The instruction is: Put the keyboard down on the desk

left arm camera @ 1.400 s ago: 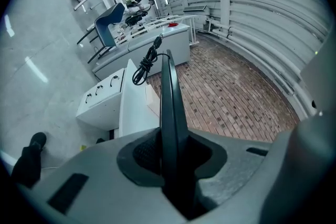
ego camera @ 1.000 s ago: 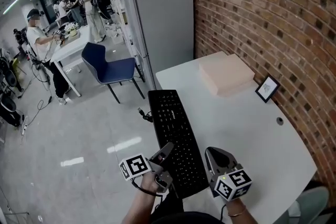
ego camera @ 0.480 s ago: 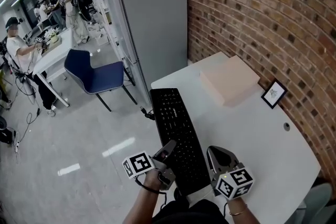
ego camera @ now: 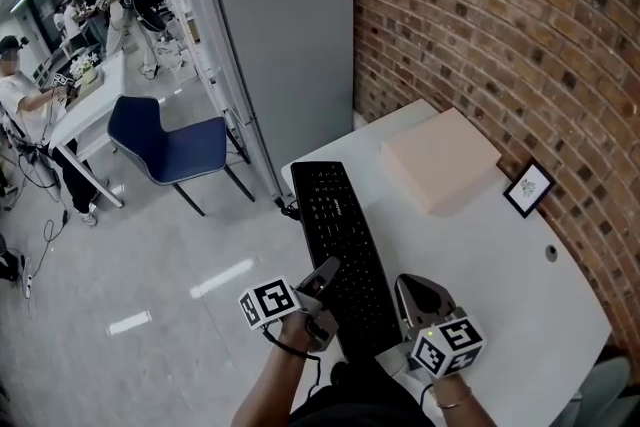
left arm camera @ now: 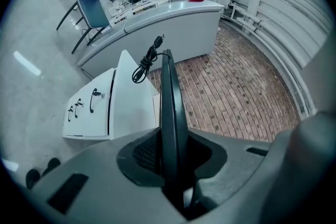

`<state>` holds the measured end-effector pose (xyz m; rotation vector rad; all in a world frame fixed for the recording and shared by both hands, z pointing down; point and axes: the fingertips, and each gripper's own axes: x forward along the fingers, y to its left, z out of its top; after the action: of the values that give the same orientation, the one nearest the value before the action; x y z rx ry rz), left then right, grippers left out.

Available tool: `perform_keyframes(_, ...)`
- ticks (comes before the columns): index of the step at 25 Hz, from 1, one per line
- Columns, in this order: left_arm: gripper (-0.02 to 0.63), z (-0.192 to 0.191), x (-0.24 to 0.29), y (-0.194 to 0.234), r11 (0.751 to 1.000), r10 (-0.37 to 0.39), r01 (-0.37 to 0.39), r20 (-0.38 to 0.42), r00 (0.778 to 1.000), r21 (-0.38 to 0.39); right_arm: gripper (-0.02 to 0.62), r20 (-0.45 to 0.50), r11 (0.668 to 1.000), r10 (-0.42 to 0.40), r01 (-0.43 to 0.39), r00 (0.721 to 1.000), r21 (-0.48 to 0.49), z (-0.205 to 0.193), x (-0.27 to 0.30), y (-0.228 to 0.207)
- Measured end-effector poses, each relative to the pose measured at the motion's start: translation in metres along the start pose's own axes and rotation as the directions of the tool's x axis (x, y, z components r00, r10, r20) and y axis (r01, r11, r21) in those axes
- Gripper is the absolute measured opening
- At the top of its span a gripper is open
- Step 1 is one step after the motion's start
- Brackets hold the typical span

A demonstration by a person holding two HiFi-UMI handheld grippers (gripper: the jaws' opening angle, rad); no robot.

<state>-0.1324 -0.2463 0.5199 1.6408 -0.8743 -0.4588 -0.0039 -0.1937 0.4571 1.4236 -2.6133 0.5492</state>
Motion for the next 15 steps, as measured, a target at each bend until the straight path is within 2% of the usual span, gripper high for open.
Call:
perform_keyframes(6,0.097,0.02,0.044,0.022,1.0,0.026,-0.026,-0.007,1.0,-0.013,0.006,-0.012,1.0,0.015,-0.015,1.0,0.012,0.003,0.036,-0.026)
perform_keyframes(15,0.097,0.044,0.099,0.046,0.998,0.051,-0.051,-0.019,0.999,-0.037,0.005,-0.09,1.0,0.028,-0.027,0.996,0.006,-0.011,0.084,-0.059)
